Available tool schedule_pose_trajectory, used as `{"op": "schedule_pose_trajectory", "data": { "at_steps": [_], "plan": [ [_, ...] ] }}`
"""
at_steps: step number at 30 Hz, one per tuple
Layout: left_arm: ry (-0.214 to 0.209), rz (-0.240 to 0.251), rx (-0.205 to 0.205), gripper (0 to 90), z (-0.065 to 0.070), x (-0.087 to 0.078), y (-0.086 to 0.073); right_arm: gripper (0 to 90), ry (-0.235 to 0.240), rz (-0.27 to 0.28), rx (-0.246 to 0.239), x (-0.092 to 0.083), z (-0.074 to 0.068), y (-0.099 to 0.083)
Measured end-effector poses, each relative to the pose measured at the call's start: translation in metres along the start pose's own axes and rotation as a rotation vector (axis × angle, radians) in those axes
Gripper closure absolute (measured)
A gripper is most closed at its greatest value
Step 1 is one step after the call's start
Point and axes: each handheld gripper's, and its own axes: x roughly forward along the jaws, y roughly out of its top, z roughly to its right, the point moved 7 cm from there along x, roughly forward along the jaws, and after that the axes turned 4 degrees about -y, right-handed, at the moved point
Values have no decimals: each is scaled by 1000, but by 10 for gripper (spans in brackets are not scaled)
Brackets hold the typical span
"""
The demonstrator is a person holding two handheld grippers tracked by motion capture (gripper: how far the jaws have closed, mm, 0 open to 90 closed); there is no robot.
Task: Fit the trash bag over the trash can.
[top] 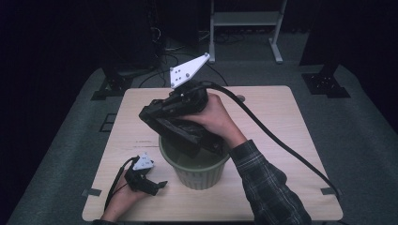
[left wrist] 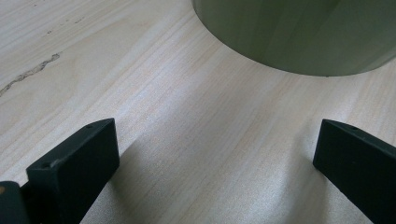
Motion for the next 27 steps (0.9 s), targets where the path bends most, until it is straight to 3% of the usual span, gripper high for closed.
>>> {"op": "schedule_pose_trajectory", "data": {
  "at_steps": [5, 11, 16, 27],
  "plan": [
    [-2, 0, 1, 0, 0, 0, 0, 890, -12, -24, 8, -3, 1, -6],
    [-1, 0, 1, 0, 0, 0, 0, 890, -41, -50, 9, -20, -2, -13],
    [-1, 0, 1, 0, 0, 0, 0, 890, -62, -100, 28, -38, -5, -33],
    [-1, 1, 1, 0, 0, 0, 0, 890, -109, -116, 69, -65, -5, -66]
  ]
}}
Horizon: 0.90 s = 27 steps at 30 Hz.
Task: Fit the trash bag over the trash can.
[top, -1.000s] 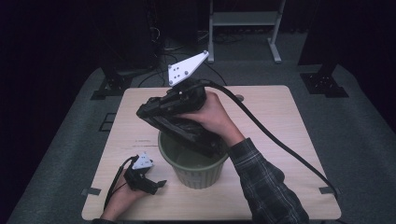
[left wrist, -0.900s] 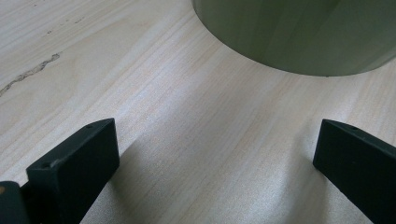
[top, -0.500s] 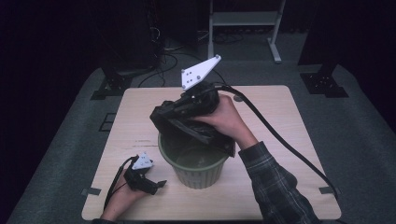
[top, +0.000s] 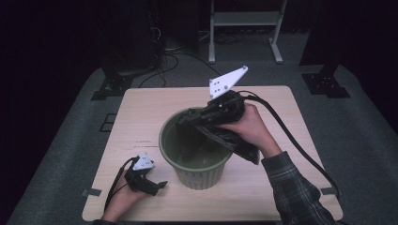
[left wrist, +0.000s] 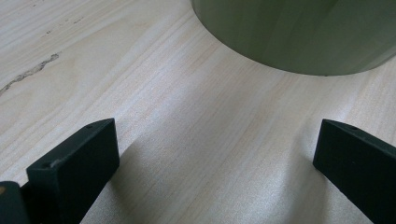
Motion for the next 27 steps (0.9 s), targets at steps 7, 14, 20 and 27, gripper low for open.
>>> {"op": "schedule_pose_trajectory", "data": {
  "at_steps": [7, 14, 20, 27],
  "plan": [
    [-1, 0, 0, 0, 0, 0, 0, 862, -10, -34, 48, -4, 5, -29],
    [-1, 0, -1, 0, 0, 0, 0, 482, -70, -20, 68, -15, 12, -37],
    [-1, 0, -1, 0, 0, 0, 0, 384, -102, -27, 67, -26, 8, -38],
    [-18, -4, -15, 0, 0, -1, 1, 374, -111, -15, 114, -39, 8, -56]
  ]
}}
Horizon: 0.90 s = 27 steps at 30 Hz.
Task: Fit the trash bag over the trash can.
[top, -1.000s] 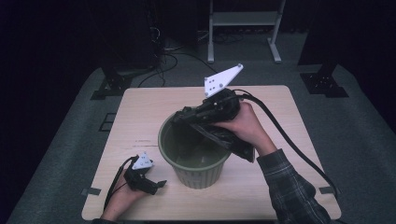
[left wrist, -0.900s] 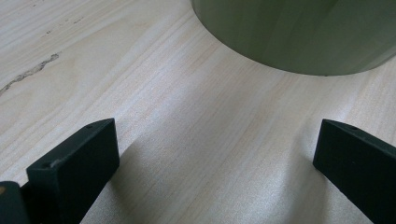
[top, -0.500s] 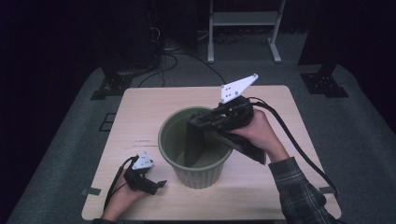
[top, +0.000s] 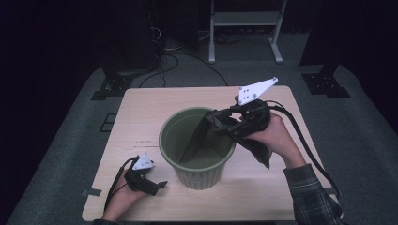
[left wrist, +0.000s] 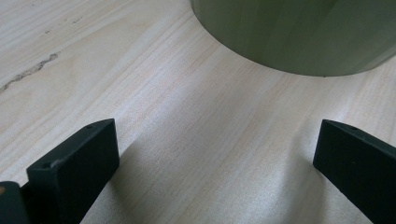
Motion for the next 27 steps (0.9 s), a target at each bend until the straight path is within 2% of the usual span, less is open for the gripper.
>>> {"op": "schedule_pose_trajectory", "data": {
  "at_steps": [4, 10, 13, 14, 22, 24, 26, 27],
  "plan": [
    [-14, 40, -3, 0, -2, -11, 7, 387, 0, 11, 12, 0, 1, -6],
    [-27, 134, 0, 0, -8, -36, 25, 400, 15, 9, 23, 2, 3, -7],
    [-32, 148, 2, 0, -9, -44, 30, 379, 22, 19, 23, 3, 3, -6],
    [-49, 161, 15, 0, -9, -53, 37, 372, 29, 18, 27, 4, 3, -7],
    [-88, 224, 66, 0, -4, -89, 69, 370, 20, 13, 21, 6, 5, -8],
    [-100, 247, 87, 0, -1, -97, 80, 412, 20, 14, 19, 7, 5, -8],
    [-109, 277, 104, 0, 2, -105, 91, 547, 29, 16, 11, 7, 4, -8],
    [-116, 291, 111, 0, 3, -107, 97, 586, 26, 23, 9, 7, 3, -8]
  ]
}}
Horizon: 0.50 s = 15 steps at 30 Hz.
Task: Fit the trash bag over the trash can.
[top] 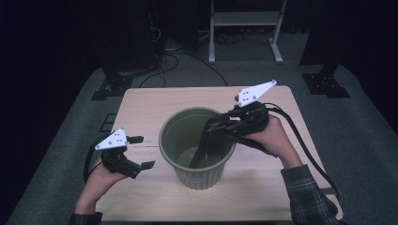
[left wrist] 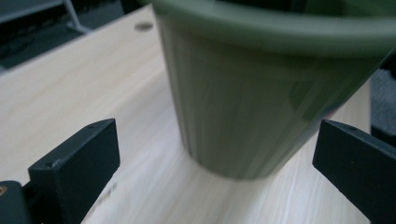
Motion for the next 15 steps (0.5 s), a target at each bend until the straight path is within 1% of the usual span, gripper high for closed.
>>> {"op": "schedule_pose_trajectory", "data": {
  "at_steps": [1, 2, 3, 5, 7, 9, 12, 14, 15],
  "plan": [
    [-7, 14, 6, 0, 1, -1, 5, 614, -3, 3, -4, 0, 0, 0],
    [-7, 14, 6, 0, 1, -1, 5, 634, -7, 5, -2, 1, 1, 1],
    [-26, 27, 13, 0, 2, -1, 14, 656, -5, 6, 1, 1, 1, 1],
    [-40, 41, 22, 0, 2, 0, 21, 707, -3, 0, 6, 1, 2, 0],
    [-64, 48, 29, 0, 5, 1, 27, 766, 3, -7, 12, 2, 2, -1],
    [-72, 53, 33, 0, 6, 2, 30, 774, 4, -9, 11, 3, 2, -1],
    [-96, 64, 46, 0, 9, 4, 40, 823, 10, -13, 13, 4, 2, -2],
    [-118, 82, 50, 0, 10, 5, 48, 837, 13, -13, 13, 5, 2, -2],
    [-124, 91, 53, 22, 11, 6, 51, 848, 16, -12, 13, 5, 2, -2]
  ]
}}
